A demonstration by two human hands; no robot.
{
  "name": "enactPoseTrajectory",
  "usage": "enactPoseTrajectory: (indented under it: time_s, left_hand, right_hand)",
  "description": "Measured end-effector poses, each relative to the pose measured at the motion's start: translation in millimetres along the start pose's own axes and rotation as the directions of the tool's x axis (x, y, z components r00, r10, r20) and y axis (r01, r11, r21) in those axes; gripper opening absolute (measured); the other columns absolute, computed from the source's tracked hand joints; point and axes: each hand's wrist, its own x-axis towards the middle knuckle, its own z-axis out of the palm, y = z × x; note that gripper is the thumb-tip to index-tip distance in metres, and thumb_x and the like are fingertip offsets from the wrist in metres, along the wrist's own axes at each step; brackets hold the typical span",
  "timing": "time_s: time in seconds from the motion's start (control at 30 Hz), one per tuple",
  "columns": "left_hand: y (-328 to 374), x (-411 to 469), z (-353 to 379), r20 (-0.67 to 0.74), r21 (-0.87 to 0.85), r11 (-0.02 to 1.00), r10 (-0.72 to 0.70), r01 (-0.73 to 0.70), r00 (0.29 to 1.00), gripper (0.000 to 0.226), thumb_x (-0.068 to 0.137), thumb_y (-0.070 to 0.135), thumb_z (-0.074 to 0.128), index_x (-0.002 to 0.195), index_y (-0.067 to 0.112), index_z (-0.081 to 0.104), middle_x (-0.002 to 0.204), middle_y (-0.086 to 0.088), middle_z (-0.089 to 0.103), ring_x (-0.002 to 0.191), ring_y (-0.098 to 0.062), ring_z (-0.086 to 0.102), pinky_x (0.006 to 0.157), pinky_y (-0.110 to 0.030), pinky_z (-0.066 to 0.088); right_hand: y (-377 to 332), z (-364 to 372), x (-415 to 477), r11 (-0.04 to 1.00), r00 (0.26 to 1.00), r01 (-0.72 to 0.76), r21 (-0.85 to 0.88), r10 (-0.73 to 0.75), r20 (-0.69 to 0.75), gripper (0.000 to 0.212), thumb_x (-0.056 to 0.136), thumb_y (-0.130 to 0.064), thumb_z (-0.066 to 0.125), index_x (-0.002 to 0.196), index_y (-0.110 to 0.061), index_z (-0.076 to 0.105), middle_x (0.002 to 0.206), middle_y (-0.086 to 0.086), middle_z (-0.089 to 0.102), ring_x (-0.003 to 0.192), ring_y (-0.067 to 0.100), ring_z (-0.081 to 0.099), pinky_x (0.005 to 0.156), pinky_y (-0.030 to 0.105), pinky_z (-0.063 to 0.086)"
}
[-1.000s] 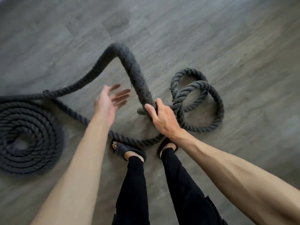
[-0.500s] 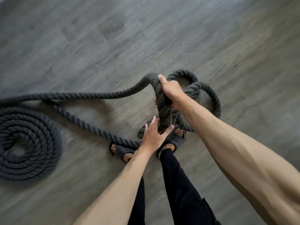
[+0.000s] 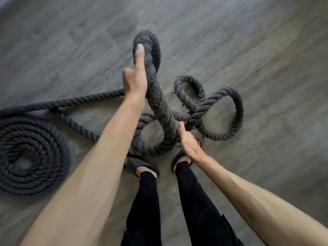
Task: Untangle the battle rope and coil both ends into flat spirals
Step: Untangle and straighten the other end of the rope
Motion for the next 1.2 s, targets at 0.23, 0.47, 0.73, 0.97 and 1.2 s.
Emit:
enactPoseTrajectory:
  time_s: [0.23,0.47,0.73,0.97,1.2]
  left_hand:
    - [-4.9,-3.1,-11.4,0.135,-0.097,0.958,-0.256,0.27,0.957,0.052,0.09,0.064,0.052,0.08,0.013,0.053,0.069,-0.015,0.065,0.053,-0.031,0.066,0.056,-0.047,0.06]
    - [-11.7,1.4,-14.6,0.253,-0.111,0.931,-0.312,0.348,0.916,0.058,0.092,0.057,0.055,0.111,0.002,0.055,0.071,-0.015,0.068,0.058,-0.03,0.067,0.06,-0.045,0.058]
    - [-63.0,-13.3,-27.9,0.455,0.249,0.962,-0.018,-0.108,0.89,0.05,0.101,0.051,0.038,0.081,0.021,0.072,0.069,0.003,0.073,0.068,-0.011,0.07,0.074,-0.03,0.051]
    - [-56.6,-52.2,-27.8,0.637,0.485,0.559,0.301,-0.672,0.71,0.067,0.076,0.09,0.035,0.061,0.024,0.033,0.053,0.008,0.037,0.052,-0.003,0.038,0.054,-0.035,0.034]
    - [-21.1,-73.7,-9.8,0.343,0.105,0.951,0.241,-0.292,0.908,0.061,0.064,0.069,0.076,0.078,0.016,0.05,0.061,-0.006,0.062,0.056,-0.033,0.063,0.055,-0.044,0.051]
  right_hand:
    - [24.9,54.1,-33.3,0.99,0.999,0.037,0.137,-0.032,-0.035,0.055,0.072,-0.082,0.065,0.107,-0.045,0.043,0.102,-0.005,0.067,0.097,0.007,0.067,0.088,0.03,0.052]
    - [-0.4,63.1,-24.0,0.987,0.987,0.139,0.085,-0.145,0.074,0.047,0.087,-0.055,0.069,0.124,-0.031,0.052,0.125,-0.005,0.062,0.119,0.013,0.058,0.104,0.044,0.047]
    - [-71.8,24.2,-31.3,0.862,0.948,0.254,0.44,-0.132,-0.289,0.059,0.079,-0.067,0.069,0.099,-0.012,0.066,0.101,0.009,0.074,0.099,0.018,0.07,0.094,0.056,0.053]
    - [-127.7,-51.4,-16.4,0.837,0.888,0.203,0.508,0.061,-0.455,0.059,0.075,-0.069,0.065,0.077,-0.01,0.066,0.083,0.008,0.074,0.083,0.026,0.073,0.081,0.048,0.059]
    - [-95.0,-33.2,-15.6,0.684,0.952,0.099,0.723,0.145,-0.268,0.031,0.104,-0.026,0.04,0.097,-0.011,0.067,0.074,0.002,0.072,0.07,0.018,0.07,0.061,0.027,0.055]
